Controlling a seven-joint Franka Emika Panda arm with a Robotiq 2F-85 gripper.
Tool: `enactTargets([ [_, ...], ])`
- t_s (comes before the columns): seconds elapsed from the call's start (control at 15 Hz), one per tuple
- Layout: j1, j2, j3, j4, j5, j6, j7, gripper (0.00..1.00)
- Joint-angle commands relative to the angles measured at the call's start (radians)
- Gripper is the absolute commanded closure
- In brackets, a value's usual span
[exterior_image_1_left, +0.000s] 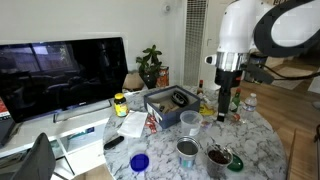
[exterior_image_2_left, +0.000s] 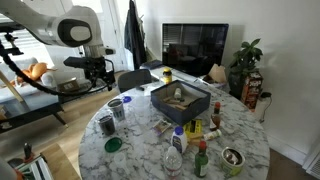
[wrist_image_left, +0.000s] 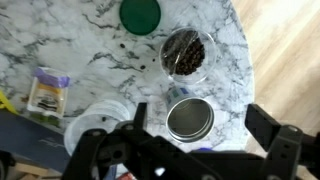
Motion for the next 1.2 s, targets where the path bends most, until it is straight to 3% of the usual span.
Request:
enactTargets([
  [0.0, 0.059, 0.133, -0.005, 0.012, 0.089, 0.103, -0.204, 0.00],
  [0.13, 0.068, 0.189, -0.002, 0.046, 0.124, 0.081, -0.320, 0.00],
  [0.2, 0.047, 0.134, 0.012, 0.014, 0.078, 0.083, -0.211, 0.00],
  [0.53, 0.044, 0.176, 0.017, 0.043, 0.089, 0.095, -0.292, 0.00],
  [1.13, 0.049, 0.234, 0.022, -0.007, 0.238, 0.259, -0.692, 0.00],
])
